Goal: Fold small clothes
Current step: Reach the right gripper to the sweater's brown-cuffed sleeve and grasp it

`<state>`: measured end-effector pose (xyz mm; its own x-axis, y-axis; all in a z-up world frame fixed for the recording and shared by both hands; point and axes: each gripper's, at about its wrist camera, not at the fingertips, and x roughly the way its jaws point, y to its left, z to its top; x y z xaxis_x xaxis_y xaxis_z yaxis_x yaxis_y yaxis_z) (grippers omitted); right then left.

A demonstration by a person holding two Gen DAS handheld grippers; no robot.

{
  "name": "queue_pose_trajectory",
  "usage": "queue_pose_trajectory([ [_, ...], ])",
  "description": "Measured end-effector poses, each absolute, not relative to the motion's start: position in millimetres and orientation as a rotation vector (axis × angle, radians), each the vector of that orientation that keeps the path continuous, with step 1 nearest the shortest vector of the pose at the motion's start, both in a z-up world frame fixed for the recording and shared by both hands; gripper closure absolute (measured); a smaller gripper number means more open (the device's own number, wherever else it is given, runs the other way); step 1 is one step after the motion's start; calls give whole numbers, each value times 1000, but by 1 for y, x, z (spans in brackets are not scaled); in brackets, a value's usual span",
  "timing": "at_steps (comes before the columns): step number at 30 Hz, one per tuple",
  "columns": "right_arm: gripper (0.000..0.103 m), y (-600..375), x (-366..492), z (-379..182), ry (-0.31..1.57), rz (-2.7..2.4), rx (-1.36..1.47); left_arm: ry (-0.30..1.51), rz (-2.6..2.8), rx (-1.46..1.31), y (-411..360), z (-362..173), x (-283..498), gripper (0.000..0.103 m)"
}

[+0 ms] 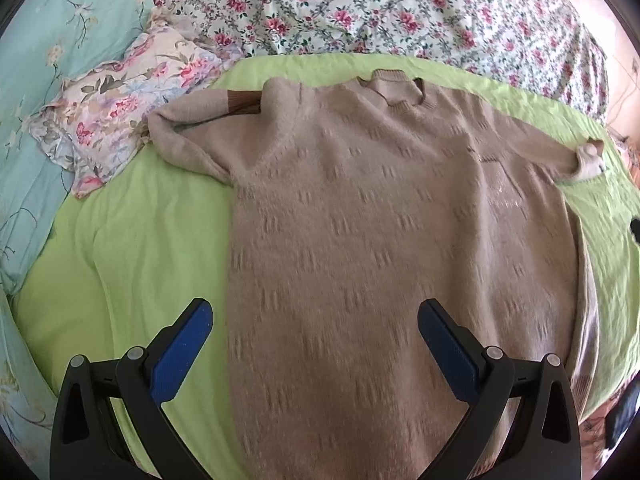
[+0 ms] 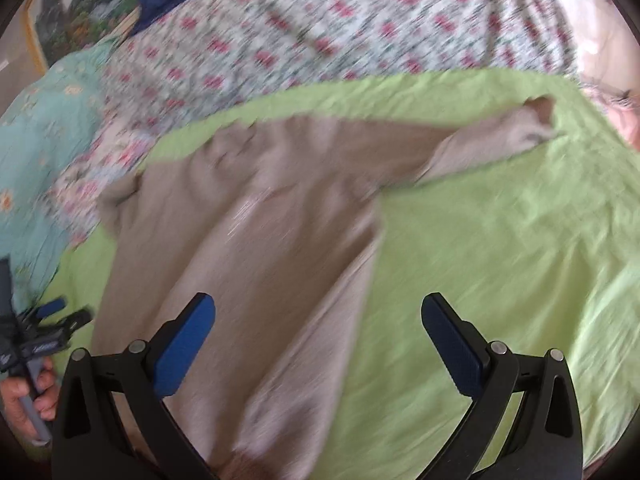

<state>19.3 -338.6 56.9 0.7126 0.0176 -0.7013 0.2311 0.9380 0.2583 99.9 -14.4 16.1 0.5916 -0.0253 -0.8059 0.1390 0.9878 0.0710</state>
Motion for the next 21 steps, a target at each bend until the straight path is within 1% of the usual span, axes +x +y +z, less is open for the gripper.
queue_pose_trajectory([
  [1, 3, -361, 27, 61, 753, -155, 356, 932, -96, 123, -14, 18, 104, 0],
  [3, 14, -404, 41, 67, 726, -233, 384, 933, -90, 110, -13, 20, 114, 0],
  [4, 17, -430, 51, 69, 714, -275, 406, 933, -88, 104, -13, 21, 118, 0],
  [9, 19, -527, 103, 66, 690, -408, 480, 958, -80, 84, -17, 18, 143, 0],
  [12, 19, -568, 138, 49, 713, -461, 507, 999, -72, 88, -23, 9, 157, 0],
  [13, 20, -578, 147, 44, 723, -476, 510, 1008, -71, 88, -24, 6, 161, 0],
  [15, 25, -597, 167, 34, 745, -513, 503, 1027, -66, 98, -29, -1, 168, 0],
  [18, 29, -628, 191, 18, 756, -537, 559, 1060, -63, 114, -35, -14, 178, 0],
  [21, 31, -650, 208, 3, 794, -604, 554, 1080, -65, 119, -40, -23, 186, 0],
])
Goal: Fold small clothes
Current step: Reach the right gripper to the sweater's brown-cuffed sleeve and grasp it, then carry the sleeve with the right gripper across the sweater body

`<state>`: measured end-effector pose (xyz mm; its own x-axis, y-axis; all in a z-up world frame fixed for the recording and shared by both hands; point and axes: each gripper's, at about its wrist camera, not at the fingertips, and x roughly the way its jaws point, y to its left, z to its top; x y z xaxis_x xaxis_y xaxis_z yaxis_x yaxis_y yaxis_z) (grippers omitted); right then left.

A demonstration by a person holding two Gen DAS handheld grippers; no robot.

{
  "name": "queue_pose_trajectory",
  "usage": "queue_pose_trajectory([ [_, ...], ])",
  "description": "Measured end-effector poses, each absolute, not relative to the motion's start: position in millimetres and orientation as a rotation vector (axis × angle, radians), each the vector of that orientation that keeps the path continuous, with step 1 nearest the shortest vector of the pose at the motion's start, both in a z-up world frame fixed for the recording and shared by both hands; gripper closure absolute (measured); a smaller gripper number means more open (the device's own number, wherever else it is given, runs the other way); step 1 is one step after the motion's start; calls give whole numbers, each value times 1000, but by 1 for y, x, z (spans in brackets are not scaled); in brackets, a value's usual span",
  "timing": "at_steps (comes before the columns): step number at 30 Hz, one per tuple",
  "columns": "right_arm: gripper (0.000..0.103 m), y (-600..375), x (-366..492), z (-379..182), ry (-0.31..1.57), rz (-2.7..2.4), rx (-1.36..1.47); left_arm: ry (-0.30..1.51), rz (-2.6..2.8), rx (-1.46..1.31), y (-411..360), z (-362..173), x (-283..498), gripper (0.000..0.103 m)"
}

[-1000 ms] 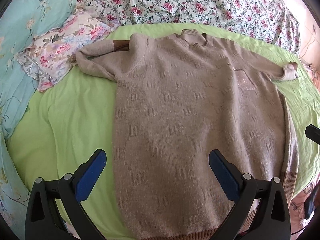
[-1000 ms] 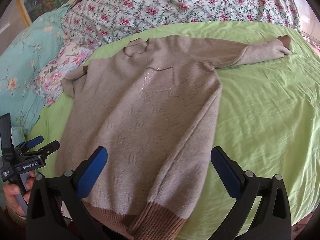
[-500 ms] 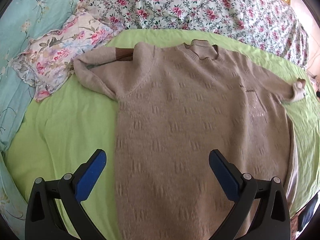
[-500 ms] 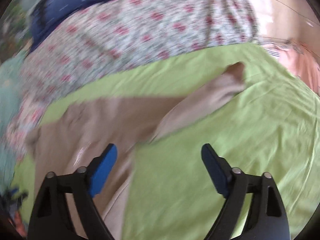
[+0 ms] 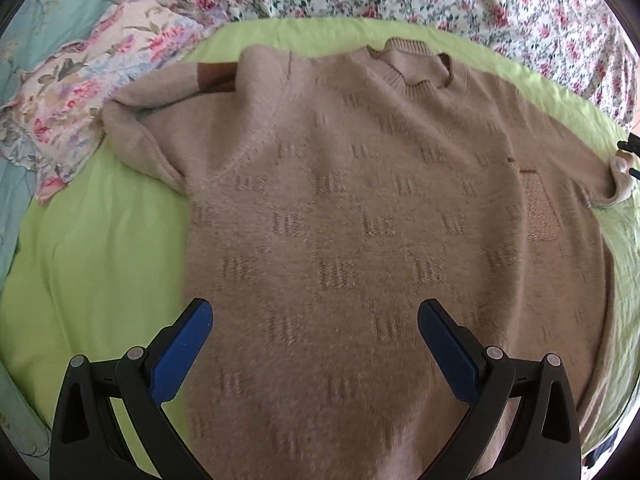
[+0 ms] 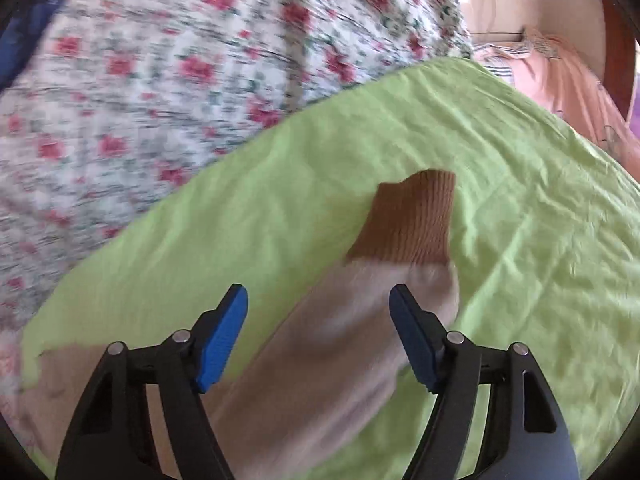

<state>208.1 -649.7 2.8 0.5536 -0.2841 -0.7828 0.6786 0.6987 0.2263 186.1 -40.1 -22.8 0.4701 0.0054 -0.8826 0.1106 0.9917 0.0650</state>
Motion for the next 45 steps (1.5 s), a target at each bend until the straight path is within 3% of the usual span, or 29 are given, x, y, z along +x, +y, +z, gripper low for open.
queue_pose_trajectory([
  [1, 33, -656, 214, -6, 826, -617, 561, 1088, -64, 121, -42, -26, 188, 0],
  [4, 59, -662, 219, -18, 865, -661, 517, 1106, -72, 116, -45, -33, 193, 0],
  [6, 90, -660, 214, -12, 825, -629, 536, 1112, -80, 114, -47, -36, 194, 0],
  [7, 91, -656, 210, -6, 792, -584, 568, 1112, -83, 115, -48, -37, 194, 0],
  [12, 92, -588, 215, 38, 681, -282, 570, 1103, -105, 92, -49, -33, 193, 0],
  [18, 92, -442, 248, 76, 699, 129, 530, 1073, -138, 34, -42, -21, 185, 0],
  [24, 92, -294, 288, 59, 799, 403, 466, 1058, -192, -103, -15, -15, 184, 0],
  [32, 92, -178, 316, 24, 920, 569, 399, 1022, -293, -253, 10, -18, 205, 0],
  [34, 86, -166, 322, 13, 968, 597, 405, 1021, -336, -281, 10, -22, 214, 0],
  [35, 77, -167, 323, 8, 985, 607, 426, 1024, -366, -298, 9, -25, 222, 0],
  [36, 61, -170, 322, 5, 990, 621, 463, 1028, -381, -307, 10, -29, 229, 0],
  [38, 50, -183, 313, 11, 957, 609, 494, 1036, -411, -337, 9, -35, 244, 0],
  [45, 49, -255, 238, 40, 823, 460, 543, 1035, -442, -438, 3, -56, 295, 1],
])
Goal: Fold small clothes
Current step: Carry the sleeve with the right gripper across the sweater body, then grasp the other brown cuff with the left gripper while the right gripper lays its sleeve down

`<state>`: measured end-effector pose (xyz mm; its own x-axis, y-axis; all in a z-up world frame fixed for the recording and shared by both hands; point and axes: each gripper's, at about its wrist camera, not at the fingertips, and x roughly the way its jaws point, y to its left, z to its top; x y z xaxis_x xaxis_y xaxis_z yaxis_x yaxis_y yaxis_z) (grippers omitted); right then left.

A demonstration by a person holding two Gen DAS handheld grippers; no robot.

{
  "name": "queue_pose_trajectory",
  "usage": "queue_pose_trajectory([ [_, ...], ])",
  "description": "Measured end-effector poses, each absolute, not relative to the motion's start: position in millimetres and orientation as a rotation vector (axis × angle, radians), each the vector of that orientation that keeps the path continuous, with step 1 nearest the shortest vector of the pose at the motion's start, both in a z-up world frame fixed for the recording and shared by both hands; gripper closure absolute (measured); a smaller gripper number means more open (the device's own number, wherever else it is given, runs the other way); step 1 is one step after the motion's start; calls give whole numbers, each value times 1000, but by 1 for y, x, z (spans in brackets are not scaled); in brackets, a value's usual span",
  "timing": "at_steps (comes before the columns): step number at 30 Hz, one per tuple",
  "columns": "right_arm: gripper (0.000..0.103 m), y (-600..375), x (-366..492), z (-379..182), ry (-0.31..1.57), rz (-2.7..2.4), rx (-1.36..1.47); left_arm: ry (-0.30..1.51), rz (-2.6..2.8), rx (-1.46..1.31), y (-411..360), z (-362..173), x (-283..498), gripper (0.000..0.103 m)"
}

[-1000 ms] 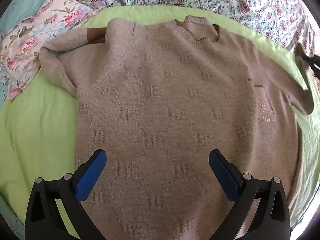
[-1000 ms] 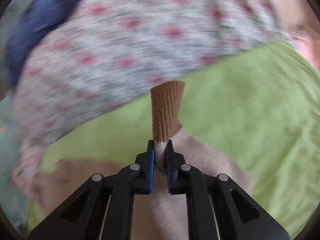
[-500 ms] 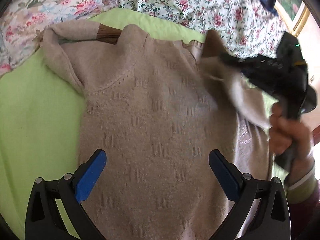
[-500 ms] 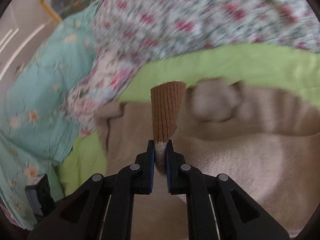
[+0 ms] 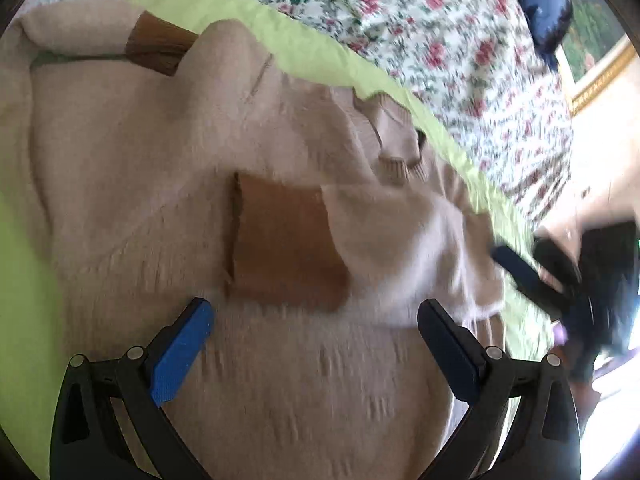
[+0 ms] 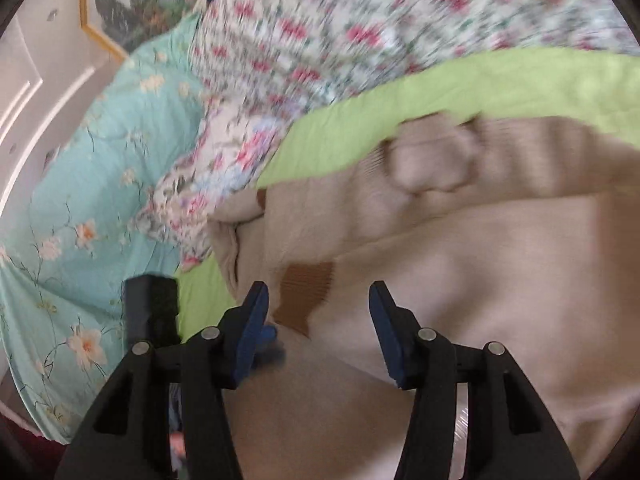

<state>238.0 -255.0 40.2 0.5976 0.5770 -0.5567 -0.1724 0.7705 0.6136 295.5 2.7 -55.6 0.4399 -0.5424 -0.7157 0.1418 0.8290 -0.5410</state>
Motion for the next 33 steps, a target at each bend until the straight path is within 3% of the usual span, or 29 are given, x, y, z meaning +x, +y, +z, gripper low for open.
queue_pose_trajectory([
  [3, 48, -297, 200, 44, 768, 313, 563, 1000, -455, -456, -4, -54, 311, 3],
  [4, 48, -313, 189, 43, 753, 252, 577, 988, -463, -440, -10, -52, 315, 14],
  [5, 48, -326, 181, 43, 741, 210, 596, 978, -491, -418, -17, -50, 319, 48],
  [7, 48, -355, 169, 40, 717, 132, 641, 1004, -548, -385, -28, -45, 319, 94],
  [11, 48, -391, 167, 38, 731, 9, 621, 854, -392, -316, 2, -13, 303, 95],
  [15, 37, -406, 196, 24, 788, -43, 582, 898, -319, -370, 36, -28, 310, 96],
  [23, 37, -407, 253, -28, 932, -22, 558, 907, -326, -382, 42, -38, 303, 96],
  [24, 45, -404, 255, -31, 942, -14, 551, 910, -330, -378, 41, -39, 299, 96],
  [25, 63, -400, 258, -35, 964, 10, 532, 913, -330, -369, 39, -38, 299, 96],
  [26, 94, -396, 260, -34, 979, 8, 507, 914, -334, -359, 37, -38, 296, 96],
  [33, 95, -420, 248, -16, 923, -92, 445, 908, -398, -288, 9, -35, 295, 95],
])
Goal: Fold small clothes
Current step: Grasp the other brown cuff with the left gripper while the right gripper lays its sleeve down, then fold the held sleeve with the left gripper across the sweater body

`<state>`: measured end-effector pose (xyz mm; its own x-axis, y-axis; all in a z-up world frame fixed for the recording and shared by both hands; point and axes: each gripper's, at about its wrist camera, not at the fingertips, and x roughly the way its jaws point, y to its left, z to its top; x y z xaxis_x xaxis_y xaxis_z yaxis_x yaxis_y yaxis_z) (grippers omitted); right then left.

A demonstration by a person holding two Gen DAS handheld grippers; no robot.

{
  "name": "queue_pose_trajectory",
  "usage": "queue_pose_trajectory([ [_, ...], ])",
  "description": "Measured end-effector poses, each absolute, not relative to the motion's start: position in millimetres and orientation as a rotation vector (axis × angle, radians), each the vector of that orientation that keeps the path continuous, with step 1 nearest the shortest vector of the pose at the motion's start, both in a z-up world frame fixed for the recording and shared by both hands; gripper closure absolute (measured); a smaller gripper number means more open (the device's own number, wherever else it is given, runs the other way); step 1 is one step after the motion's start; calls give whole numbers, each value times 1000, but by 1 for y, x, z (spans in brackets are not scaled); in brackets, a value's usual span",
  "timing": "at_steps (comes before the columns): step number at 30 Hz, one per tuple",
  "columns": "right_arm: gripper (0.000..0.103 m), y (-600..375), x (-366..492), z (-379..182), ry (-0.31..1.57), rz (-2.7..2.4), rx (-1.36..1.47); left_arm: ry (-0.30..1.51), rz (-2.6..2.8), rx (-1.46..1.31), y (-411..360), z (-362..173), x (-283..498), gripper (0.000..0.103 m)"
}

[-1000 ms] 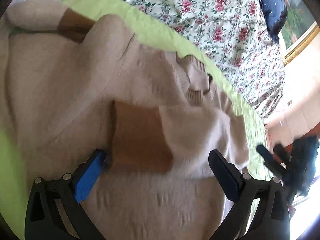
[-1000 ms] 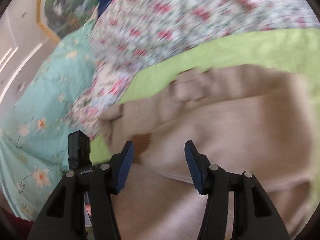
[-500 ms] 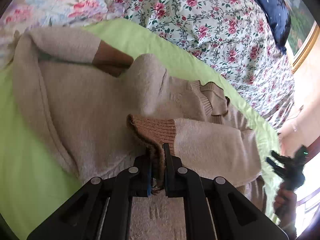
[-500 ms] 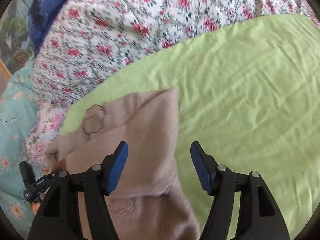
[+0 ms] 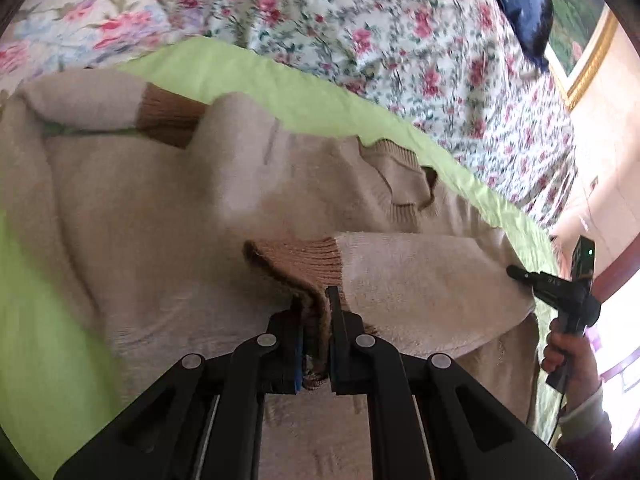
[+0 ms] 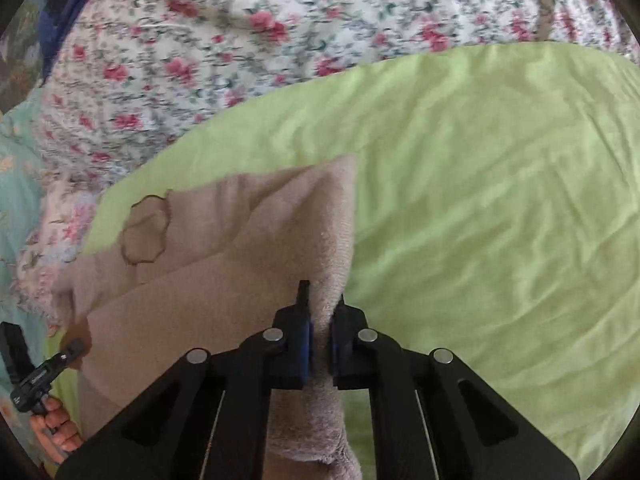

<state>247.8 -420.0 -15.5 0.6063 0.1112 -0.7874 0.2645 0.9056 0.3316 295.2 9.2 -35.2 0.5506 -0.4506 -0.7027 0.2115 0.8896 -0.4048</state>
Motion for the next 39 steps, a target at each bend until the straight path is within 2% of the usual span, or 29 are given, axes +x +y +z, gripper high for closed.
queue_pose_trajectory([
  [3, 93, -416, 248, -24, 972, -126, 414, 936, -383, -274, 4, -45, 301, 95],
  [5, 86, -409, 235, -10, 919, -197, 363, 938, -388, -285, 6, -46, 301, 95],
  [7, 86, -391, 220, 10, 849, -162, 340, 936, -394, -286, 7, -47, 301, 95],
  [8, 84, -378, 217, 16, 840, -98, 328, 940, -393, -283, 7, -48, 301, 95],
  [9, 76, -366, 216, 16, 856, -40, 314, 945, -392, -279, 6, -49, 302, 95],
  [11, 70, -352, 222, 0, 941, 5, 311, 955, -389, -275, 7, -50, 301, 94],
  [14, 73, -363, 219, -22, 1011, -97, 303, 958, -376, -254, 18, -47, 290, 91],
  [19, 68, -353, 186, 8, 921, -44, 389, 905, -285, -159, 57, -25, 272, 91],
  [21, 58, -333, 173, 18, 899, 25, 395, 882, -257, -117, 68, -13, 277, 84],
  [23, 54, -313, 166, 23, 892, 90, 414, 861, -215, -56, 75, -2, 288, 53],
  [26, 52, -288, 159, 20, 895, 153, 454, 805, -152, 94, 76, 12, 315, 29],
  [30, 51, -272, 156, 11, 922, 191, 497, 813, -127, 266, 74, 8, 356, 20],
  [34, 51, -265, 158, 6, 948, 202, 521, 848, -61, 467, 64, -15, 403, 18],
  [37, 51, -267, 159, 2, 960, 207, 546, 910, -41, 518, 69, -37, 438, 18],
  [39, 51, -268, 159, 1, 963, 203, 548, 928, -66, 456, 78, -40, 450, 47],
])
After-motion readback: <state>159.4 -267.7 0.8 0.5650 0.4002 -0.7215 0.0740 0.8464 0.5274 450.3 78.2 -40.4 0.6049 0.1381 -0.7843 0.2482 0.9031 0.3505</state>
